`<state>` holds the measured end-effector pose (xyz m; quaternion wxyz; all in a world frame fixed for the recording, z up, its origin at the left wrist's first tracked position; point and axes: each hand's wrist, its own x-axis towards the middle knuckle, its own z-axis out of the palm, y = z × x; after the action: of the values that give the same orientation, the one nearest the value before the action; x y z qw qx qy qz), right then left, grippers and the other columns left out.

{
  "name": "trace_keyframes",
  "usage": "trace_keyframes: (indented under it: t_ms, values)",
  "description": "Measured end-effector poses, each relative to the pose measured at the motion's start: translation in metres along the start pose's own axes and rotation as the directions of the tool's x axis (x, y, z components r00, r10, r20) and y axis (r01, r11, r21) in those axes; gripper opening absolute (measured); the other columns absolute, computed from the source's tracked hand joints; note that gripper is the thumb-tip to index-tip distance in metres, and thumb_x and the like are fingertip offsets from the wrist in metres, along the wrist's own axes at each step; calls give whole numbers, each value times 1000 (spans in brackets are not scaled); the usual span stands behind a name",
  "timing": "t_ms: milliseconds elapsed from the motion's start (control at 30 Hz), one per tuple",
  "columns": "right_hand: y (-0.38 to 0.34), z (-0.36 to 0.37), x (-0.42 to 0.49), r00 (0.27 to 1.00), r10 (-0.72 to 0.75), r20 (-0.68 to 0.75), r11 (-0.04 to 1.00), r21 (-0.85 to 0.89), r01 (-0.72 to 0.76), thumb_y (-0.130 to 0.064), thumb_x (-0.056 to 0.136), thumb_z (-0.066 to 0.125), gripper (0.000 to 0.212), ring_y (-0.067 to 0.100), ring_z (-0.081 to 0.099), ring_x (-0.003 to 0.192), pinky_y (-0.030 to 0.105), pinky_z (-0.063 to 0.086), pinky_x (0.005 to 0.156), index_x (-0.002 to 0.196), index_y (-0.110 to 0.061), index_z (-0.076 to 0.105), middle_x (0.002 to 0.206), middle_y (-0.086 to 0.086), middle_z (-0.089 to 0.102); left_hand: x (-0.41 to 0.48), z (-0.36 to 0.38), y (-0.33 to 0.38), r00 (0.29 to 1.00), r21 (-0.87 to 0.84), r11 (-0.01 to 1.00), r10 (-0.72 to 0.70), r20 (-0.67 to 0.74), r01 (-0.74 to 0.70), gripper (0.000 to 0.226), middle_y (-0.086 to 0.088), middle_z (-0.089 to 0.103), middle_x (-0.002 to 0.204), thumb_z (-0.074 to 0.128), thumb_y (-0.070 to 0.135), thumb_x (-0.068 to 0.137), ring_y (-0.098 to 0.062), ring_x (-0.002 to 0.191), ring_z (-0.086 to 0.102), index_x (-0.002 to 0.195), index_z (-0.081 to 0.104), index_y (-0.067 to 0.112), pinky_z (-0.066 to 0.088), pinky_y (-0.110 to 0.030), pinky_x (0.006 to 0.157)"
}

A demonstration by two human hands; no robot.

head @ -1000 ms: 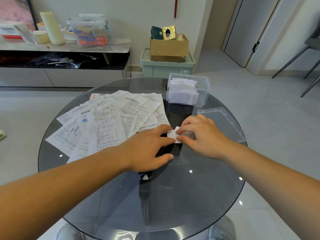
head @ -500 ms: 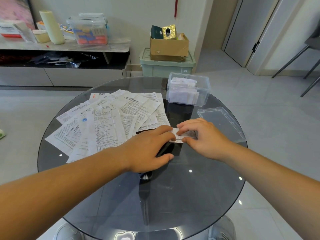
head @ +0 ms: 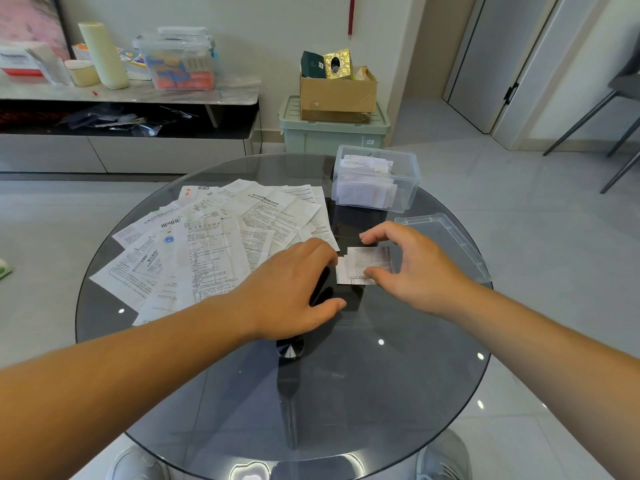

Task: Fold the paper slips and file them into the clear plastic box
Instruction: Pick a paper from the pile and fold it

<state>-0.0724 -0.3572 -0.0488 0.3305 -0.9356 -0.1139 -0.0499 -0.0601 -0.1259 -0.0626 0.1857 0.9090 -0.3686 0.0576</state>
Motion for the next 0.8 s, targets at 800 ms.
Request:
trace_keyframes:
  t_ms: [800]
  values:
    - [-102, 75, 8, 898, -249, 361, 947, -104, 305, -50, 82, 74, 56, 6, 40, 126, 31, 38, 107, 133, -34, 57, 136, -19, 54, -110, -69, -53, 930, 99, 947, -319, 180, 306, 66, 15, 50, 140, 66, 62, 85, -6, 122, 49, 141, 44, 35, 42, -25, 104]
